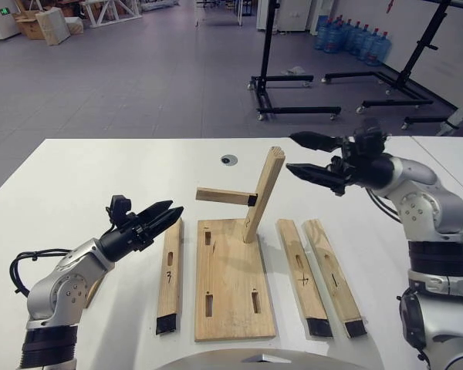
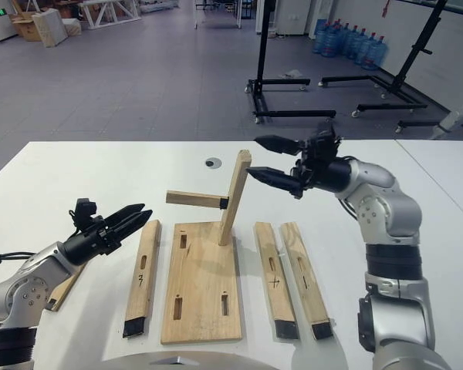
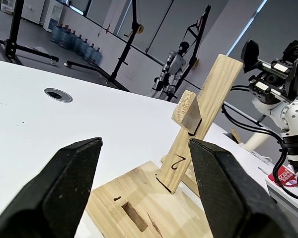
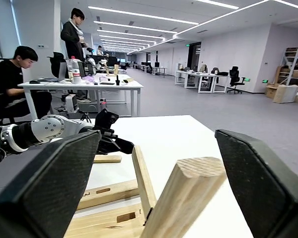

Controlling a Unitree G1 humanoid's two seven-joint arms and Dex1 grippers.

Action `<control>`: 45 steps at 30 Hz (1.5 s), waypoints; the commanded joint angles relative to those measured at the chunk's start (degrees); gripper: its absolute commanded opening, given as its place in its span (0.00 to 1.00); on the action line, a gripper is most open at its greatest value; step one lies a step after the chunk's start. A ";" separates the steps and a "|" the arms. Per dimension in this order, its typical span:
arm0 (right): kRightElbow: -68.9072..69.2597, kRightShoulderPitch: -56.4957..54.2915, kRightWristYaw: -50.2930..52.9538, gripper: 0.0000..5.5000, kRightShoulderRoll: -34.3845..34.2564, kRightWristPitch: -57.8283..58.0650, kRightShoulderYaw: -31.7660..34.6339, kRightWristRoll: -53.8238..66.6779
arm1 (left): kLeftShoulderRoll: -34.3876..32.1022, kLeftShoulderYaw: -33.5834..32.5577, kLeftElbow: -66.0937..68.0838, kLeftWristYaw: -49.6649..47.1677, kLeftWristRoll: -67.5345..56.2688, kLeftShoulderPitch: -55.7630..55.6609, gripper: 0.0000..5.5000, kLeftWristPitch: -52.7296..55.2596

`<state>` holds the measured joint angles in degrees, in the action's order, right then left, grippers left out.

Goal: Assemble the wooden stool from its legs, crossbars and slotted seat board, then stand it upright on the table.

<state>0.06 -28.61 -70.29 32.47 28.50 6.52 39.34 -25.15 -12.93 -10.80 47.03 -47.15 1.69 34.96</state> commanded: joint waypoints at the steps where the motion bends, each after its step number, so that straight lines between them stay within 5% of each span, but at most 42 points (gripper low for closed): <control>1: -2.74 -1.82 -0.54 0.77 -0.91 -0.52 -3.65 -2.53 | 0.61 0.38 0.07 -0.48 0.62 -0.32 0.57 -0.80; 5: -2.20 -1.02 -2.42 0.77 0.65 -1.48 -5.22 -3.54 | 2.05 0.97 0.39 -0.88 1.28 -0.16 0.57 -2.05; 10: -1.43 -3.58 1.40 0.77 1.19 0.91 3.95 3.88 | 2.89 0.88 0.55 -1.09 1.64 0.68 0.57 -3.33; 15: 2.42 1.12 20.29 0.77 1.64 2.99 13.60 2.44 | 3.50 -0.30 -1.47 -2.15 1.31 3.05 0.57 -4.27; 20: 27.33 24.02 52.65 0.77 -6.92 18.23 11.20 -7.33 | 5.57 -3.50 -11.74 -7.46 0.93 12.10 0.57 -6.42; 25: 46.49 49.08 67.06 0.77 -12.51 24.98 6.64 -17.41 | 8.70 -3.64 -20.89 -15.83 0.84 17.89 0.57 -6.58; 30: 53.92 58.30 68.11 0.77 -11.56 32.82 2.49 -18.45 | 8.06 -3.34 -24.73 -18.82 -1.21 20.31 0.57 -5.18; 39: 47.35 58.51 67.05 0.77 -12.21 38.65 2.47 -19.35 | 7.43 -1.67 -24.02 -19.72 -1.30 19.42 0.57 -5.45; 45: 44.19 55.38 65.37 0.56 -10.43 45.77 2.98 -19.03 | 7.99 0.00 -23.31 -20.28 -0.13 18.84 0.57 -6.05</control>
<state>47.76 26.22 -4.86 20.94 69.45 9.44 20.79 -16.85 -13.43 -34.87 27.29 -48.15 21.33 29.00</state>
